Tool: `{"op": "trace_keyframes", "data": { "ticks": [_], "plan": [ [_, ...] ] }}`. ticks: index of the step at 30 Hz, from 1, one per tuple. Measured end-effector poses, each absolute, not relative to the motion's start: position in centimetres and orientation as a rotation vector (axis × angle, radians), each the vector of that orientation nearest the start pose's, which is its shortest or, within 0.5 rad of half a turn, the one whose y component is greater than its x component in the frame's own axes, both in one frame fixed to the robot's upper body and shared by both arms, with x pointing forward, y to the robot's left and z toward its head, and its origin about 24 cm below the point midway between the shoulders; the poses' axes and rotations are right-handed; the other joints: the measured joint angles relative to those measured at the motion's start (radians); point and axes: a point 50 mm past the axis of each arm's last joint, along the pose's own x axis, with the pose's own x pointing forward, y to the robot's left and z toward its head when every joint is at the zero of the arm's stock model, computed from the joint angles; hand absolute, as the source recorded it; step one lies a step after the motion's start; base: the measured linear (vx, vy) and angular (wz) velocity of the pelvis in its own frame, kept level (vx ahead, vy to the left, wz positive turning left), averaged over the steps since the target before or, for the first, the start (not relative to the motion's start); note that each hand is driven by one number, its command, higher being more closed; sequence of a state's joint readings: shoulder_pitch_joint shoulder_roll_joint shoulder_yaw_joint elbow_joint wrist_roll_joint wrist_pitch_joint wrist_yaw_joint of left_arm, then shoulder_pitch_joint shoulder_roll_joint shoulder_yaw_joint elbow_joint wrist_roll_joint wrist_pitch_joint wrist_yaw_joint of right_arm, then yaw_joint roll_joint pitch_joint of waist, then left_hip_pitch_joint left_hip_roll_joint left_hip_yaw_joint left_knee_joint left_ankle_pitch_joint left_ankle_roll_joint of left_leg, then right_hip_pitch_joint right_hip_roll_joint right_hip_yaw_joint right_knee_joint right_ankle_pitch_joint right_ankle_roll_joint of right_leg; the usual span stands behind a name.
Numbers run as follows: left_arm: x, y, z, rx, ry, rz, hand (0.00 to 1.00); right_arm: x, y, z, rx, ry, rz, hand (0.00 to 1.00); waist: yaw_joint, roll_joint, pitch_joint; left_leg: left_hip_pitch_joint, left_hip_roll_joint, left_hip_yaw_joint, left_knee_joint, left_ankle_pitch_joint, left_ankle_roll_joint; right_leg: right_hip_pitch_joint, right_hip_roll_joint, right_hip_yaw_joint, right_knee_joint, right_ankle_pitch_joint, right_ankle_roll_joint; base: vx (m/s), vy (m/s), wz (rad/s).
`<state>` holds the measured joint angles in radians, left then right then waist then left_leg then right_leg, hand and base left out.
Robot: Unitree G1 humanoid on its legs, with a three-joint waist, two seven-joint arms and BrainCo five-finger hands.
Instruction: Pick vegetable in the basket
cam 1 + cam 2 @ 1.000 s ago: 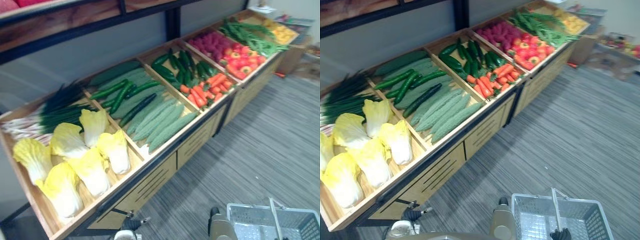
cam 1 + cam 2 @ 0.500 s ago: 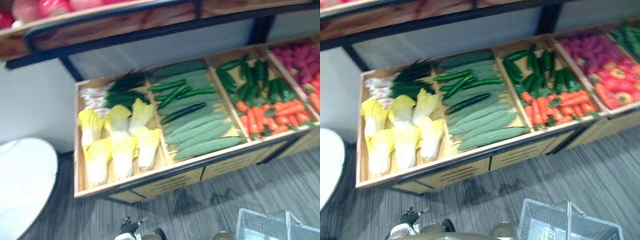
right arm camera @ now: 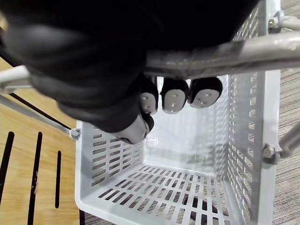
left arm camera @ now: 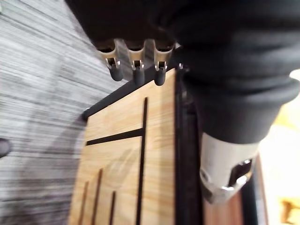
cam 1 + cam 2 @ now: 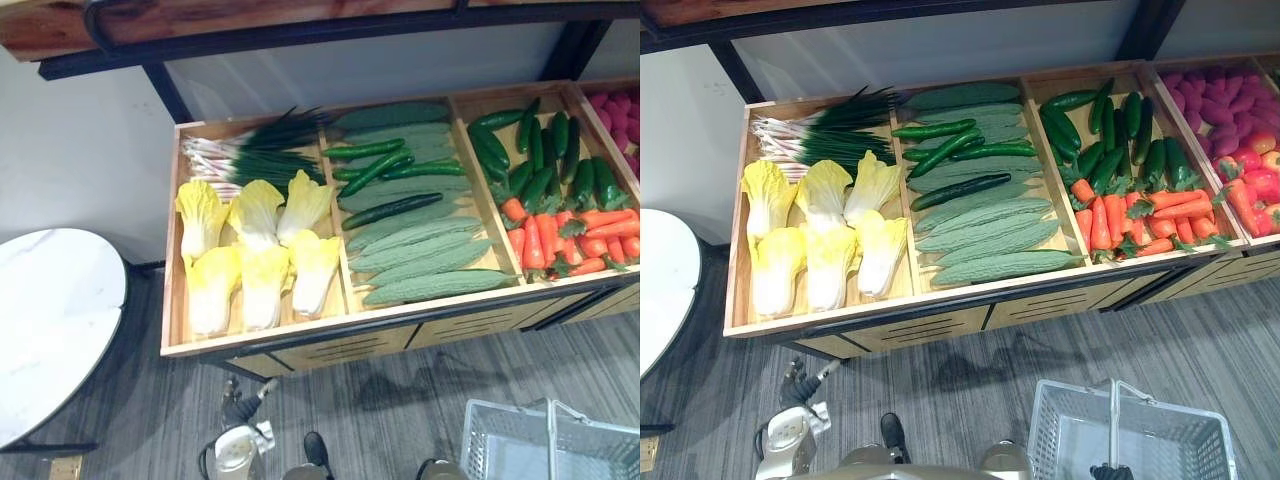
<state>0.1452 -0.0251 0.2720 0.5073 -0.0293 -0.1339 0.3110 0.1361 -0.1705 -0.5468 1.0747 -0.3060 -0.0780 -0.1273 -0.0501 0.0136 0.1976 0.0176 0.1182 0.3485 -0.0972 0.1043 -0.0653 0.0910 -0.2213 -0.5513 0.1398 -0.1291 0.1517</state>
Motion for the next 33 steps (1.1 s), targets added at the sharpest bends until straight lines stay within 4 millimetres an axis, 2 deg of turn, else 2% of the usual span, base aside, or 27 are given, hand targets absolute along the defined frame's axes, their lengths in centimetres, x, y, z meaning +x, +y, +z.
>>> {"op": "trace_keyframes", "data": {
  "ticks": [6, 8, 17, 25, 28, 33],
  "plan": [
    [17.1, 23.1, -5.7, 0.001, 0.364, 0.755, 0.0, 5.3, -27.3, -15.0, -0.253, 1.135, -0.499, 1.0, 0.015, 0.0, 0.0, -0.001, 0.001, -0.006, -0.005, 0.002, 0.003, -0.001, 0.002, 0.0, 0.0, -0.001, -0.002, -0.02, 0.005, 0.02],
    [17.5, 23.1, -5.2, 0.003, 0.336, 0.764, 0.0, 5.2, -27.1, -15.0, -0.263, 1.138, -0.483, 1.0, 0.025, 0.0, 0.0, -0.001, 0.002, -0.006, -0.006, 0.003, 0.004, -0.001, 0.003, 0.0, 0.0, -0.001, -0.002, 0.02, -0.007, 0.0],
    [19.3, 22.6, -2.2, 0.041, 0.189, 0.755, 0.0, 6.0, -25.7, -15.3, -0.301, 1.124, -0.388, 1.0, 0.025, -0.008, -0.005, -0.002, 0.012, -0.004, -0.005, 0.004, 0.002, 0.002, 0.017, 0.003, -0.004, -0.004, -0.007, 0.04, -0.02, 0.0],
    [21.5, 22.2, -0.4, 0.112, 0.108, 0.713, 0.0, 6.6, -25.1, -15.4, -0.348, 1.113, -0.319, 1.0, 0.022, -0.018, -0.017, 0.002, 0.023, 0.004, -0.006, 0.006, -0.001, -0.002, 0.028, 0.018, -0.006, -0.006, -0.01, 0.0, -0.012, -0.05],
    [22.0, 22.7, 0.3, 0.164, 0.081, 0.711, 0.0, 7.2, -24.9, -15.3, -0.36, 1.101, -0.293, 1.0, 0.023, -0.024, -0.021, 0.001, 0.031, 0.026, -0.006, 0.006, -0.002, -0.02, 0.035, 0.043, -0.005, -0.002, -0.017, -0.01, -0.004, -0.18],
    [23.3, 22.6, 0.8, 0.16, 0.071, 0.707, 0.0, 7.8, -24.7, -15.3, -0.379, 1.088, -0.27, 1.0, 0.021, -0.029, -0.023, -0.015, 0.036, 0.028, -0.005, 0.008, -0.005, -0.044, 0.039, 0.05, 0.001, -0.002, -0.021, 0.0, -0.005, -0.05]
  ]
}}
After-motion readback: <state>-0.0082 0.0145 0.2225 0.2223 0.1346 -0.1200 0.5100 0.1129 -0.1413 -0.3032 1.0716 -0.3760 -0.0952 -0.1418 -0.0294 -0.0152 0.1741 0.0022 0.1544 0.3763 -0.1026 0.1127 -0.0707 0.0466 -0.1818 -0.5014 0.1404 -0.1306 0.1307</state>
